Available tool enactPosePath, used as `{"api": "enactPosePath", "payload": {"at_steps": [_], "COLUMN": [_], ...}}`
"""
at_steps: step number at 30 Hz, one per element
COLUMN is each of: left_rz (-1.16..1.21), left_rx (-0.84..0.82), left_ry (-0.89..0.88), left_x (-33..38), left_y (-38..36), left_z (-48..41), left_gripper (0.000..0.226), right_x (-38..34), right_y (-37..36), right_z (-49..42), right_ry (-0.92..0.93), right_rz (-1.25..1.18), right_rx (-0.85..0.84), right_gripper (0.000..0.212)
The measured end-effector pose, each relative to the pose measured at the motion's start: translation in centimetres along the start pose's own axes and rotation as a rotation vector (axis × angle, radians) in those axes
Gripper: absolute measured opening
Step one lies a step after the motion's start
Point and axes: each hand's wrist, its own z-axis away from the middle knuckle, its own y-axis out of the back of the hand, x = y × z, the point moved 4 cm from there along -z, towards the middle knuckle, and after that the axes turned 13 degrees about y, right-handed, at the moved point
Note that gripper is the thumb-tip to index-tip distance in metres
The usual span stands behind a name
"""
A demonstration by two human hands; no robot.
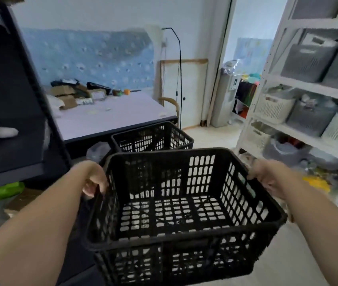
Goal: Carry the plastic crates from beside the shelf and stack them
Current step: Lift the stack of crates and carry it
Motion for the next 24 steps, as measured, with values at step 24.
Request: {"api": "enactPosePath", "payload": {"at_steps": [24], "left_rz": [0.431], "left_rx": [0.205], "left_ry": [0.217], "left_x": [16.6], "left_y": [25.2], "left_z": [-14.2], "left_gripper": [0.021], "right_x": [-24.0], "right_y": [21.9], "right_z": [-40.4], "right_ry": [0.427], "right_rz": [0.339], "right_rx": [0.036], "right_gripper": [0.025]}}
